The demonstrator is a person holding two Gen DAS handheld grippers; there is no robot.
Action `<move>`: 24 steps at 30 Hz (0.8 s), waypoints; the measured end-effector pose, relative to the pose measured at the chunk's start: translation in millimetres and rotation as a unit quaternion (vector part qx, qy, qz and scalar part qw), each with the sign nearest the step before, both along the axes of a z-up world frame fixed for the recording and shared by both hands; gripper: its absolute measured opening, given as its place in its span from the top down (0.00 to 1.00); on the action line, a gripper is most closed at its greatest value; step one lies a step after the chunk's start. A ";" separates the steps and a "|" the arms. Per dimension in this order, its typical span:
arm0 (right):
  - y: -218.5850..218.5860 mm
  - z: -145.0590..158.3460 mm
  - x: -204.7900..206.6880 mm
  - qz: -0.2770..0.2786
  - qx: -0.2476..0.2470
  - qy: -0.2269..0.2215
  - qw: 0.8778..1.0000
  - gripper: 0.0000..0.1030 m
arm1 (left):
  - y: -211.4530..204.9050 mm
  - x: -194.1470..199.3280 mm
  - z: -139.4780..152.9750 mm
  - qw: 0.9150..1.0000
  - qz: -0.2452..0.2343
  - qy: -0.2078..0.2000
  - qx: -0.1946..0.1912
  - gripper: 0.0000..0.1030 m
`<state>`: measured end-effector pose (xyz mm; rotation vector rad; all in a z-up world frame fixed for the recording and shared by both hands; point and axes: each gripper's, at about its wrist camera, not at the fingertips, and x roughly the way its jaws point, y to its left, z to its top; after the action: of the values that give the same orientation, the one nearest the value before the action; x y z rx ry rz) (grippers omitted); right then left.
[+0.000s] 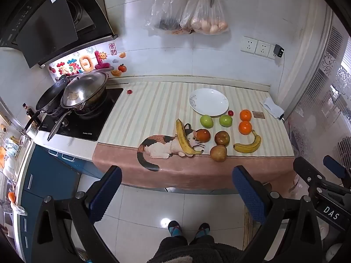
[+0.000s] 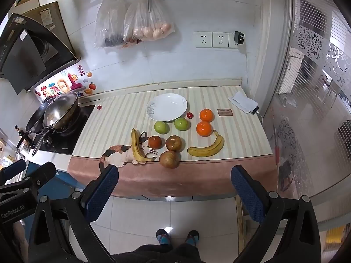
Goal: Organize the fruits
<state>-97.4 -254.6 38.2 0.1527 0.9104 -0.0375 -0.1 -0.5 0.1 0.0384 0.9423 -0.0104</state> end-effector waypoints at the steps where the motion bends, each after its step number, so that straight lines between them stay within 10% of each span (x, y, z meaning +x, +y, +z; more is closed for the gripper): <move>1: 0.9 0.0 0.0 0.000 -0.007 0.002 1.000 0.00 | 0.5 0.1 -0.1 1.000 -0.001 0.002 -0.005 0.00; 24: 7.0 6.5 -0.1 -0.001 -0.006 -0.002 1.000 0.00 | 0.9 1.0 -0.1 1.000 0.000 0.002 -0.001 0.00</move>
<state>-97.5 -247.6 44.7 0.1426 0.9055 -0.0452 0.8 0.4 0.0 0.0374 0.9458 -0.0113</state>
